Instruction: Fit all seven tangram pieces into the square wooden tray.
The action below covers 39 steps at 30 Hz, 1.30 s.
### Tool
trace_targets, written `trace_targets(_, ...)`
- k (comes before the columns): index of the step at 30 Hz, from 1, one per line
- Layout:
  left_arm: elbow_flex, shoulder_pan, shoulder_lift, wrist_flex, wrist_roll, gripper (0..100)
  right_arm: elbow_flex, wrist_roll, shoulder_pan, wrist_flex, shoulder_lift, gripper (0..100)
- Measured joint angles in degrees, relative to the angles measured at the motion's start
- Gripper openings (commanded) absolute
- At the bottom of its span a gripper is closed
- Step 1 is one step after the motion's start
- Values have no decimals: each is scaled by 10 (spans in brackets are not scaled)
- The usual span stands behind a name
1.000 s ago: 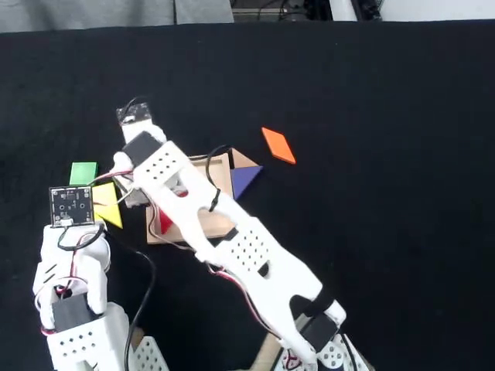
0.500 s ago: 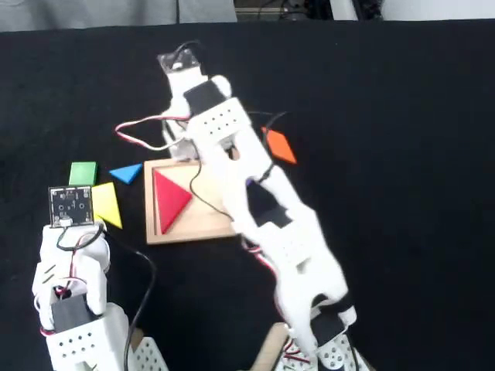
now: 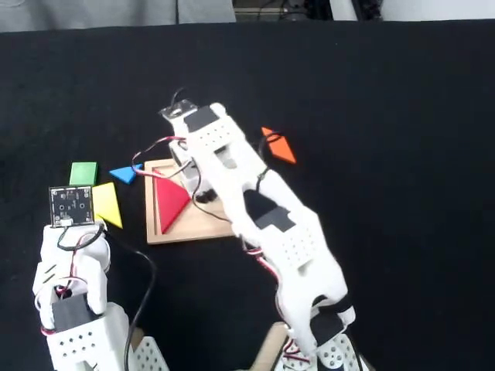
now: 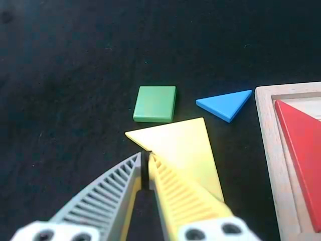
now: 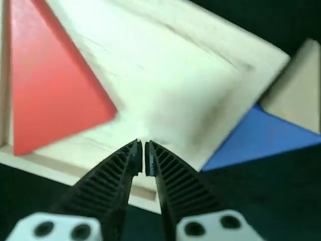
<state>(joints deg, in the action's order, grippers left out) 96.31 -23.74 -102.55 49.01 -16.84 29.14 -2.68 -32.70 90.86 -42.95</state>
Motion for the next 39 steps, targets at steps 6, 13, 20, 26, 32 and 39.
trace_targets(6,0,0,0,0,0,39,-4,0,-17,-38,0,11)
trace_targets(13,0,0,0,0,0,39,-4,0,-24,-50,-1,11)
trace_targets(20,0,0,0,0,0,39,-4,0,-37,-51,-17,11)
trace_targets(26,0,0,0,0,0,39,48,0,-50,-13,-18,11)
trace_targets(32,0,0,0,0,0,39,108,1,-35,41,-18,11)
trace_targets(39,0,0,0,0,0,39,113,3,-4,5,-33,11)
